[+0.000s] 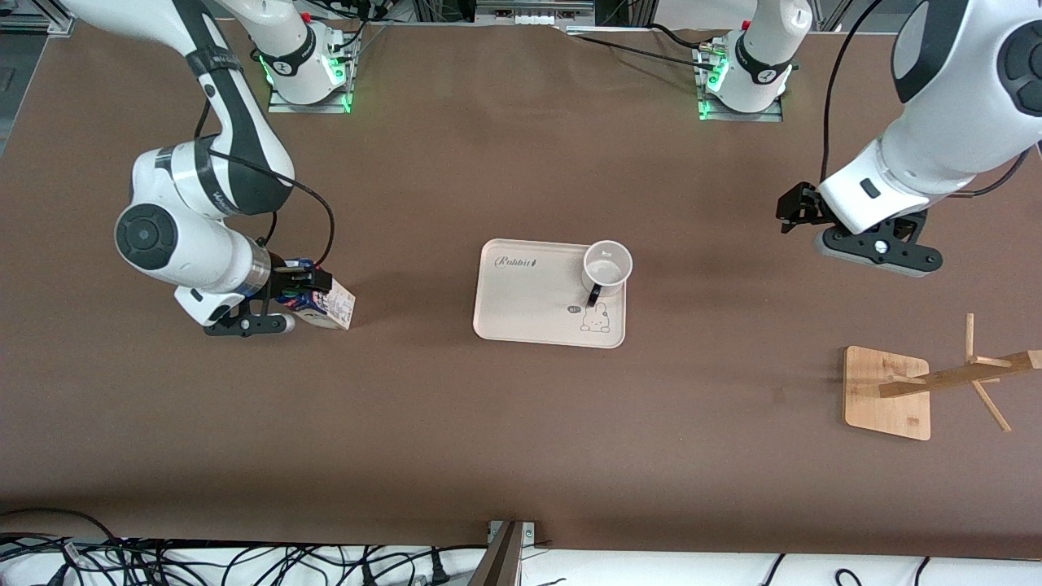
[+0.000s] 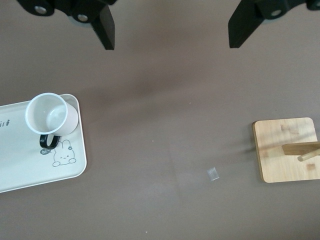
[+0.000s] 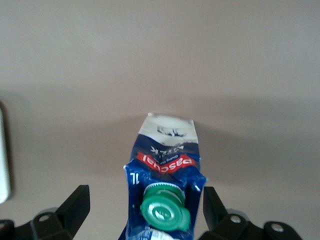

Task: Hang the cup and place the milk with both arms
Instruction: 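Set the carton down and open the right gripper while the left gripper reaches the mug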

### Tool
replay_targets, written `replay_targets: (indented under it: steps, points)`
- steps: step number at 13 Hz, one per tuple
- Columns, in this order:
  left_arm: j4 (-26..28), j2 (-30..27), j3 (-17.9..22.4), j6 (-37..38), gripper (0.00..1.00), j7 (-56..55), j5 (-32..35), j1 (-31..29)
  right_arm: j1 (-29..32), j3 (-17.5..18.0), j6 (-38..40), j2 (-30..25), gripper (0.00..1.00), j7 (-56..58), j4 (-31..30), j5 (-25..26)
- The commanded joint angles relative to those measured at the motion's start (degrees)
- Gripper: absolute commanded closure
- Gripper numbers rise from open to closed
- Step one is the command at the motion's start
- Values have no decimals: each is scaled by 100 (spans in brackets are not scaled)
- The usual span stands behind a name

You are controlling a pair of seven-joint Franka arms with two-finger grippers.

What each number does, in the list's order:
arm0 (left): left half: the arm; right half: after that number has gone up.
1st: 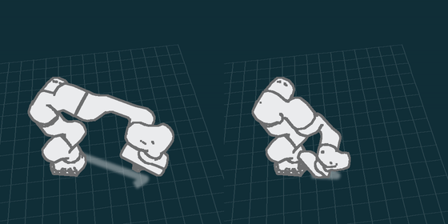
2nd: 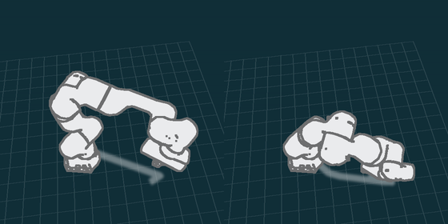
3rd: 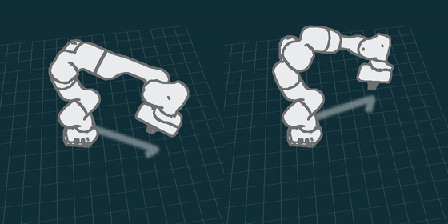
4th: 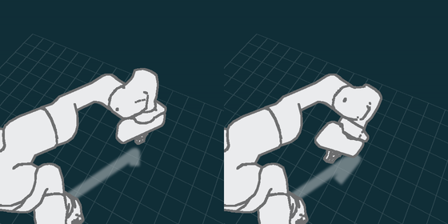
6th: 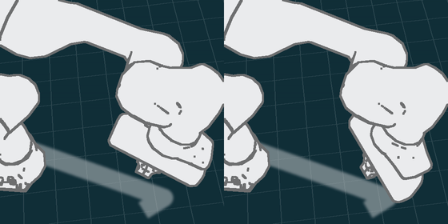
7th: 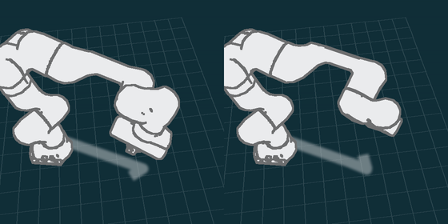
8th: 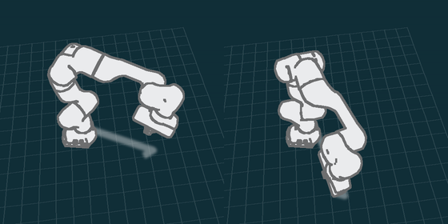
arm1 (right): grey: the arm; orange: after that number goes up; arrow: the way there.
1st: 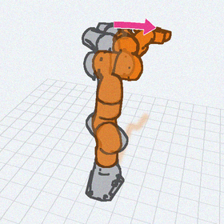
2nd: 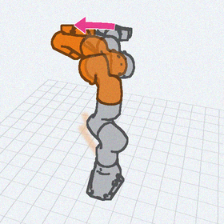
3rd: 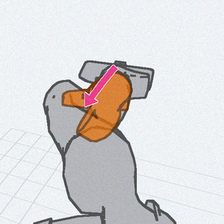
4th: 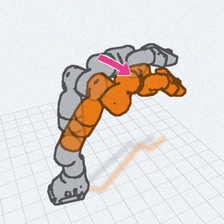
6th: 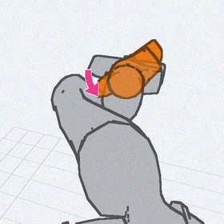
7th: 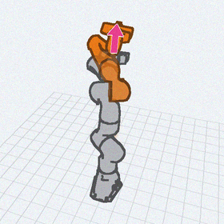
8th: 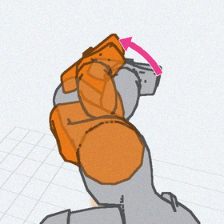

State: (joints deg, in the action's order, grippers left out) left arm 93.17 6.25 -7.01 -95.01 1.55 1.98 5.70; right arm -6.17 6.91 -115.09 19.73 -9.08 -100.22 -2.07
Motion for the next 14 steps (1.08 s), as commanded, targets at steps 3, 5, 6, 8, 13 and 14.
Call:
replay_targets:
  steps: [3,5,6,8,13,14]
  points:
    - [-1122,840,-169,543,0,-172,13,360,-42,12,1477,-329,0,91,1423,22]
    - [-1406,1298,-169,616,0,-1134,4,773,-33,-40,1945,-679,0,196,1646,144]
    - [-1407,1465,-169,581,0,-1731,-14,984,-33,-49,2095,-890,0,231,1655,197]
    - [-1407,1808,-160,301,0,-2456,-40,1389,-24,-75,2307,-1190,0,214,1655,207]
    - [-1179,2714,-354,-754,0,-2519,82,2134,28,-181,2316,-1104,0,188,2191,198]
    - [-1030,2793,-319,-930,0,-2563,300,2320,29,-216,2325,-1112,0,214,2157,172]
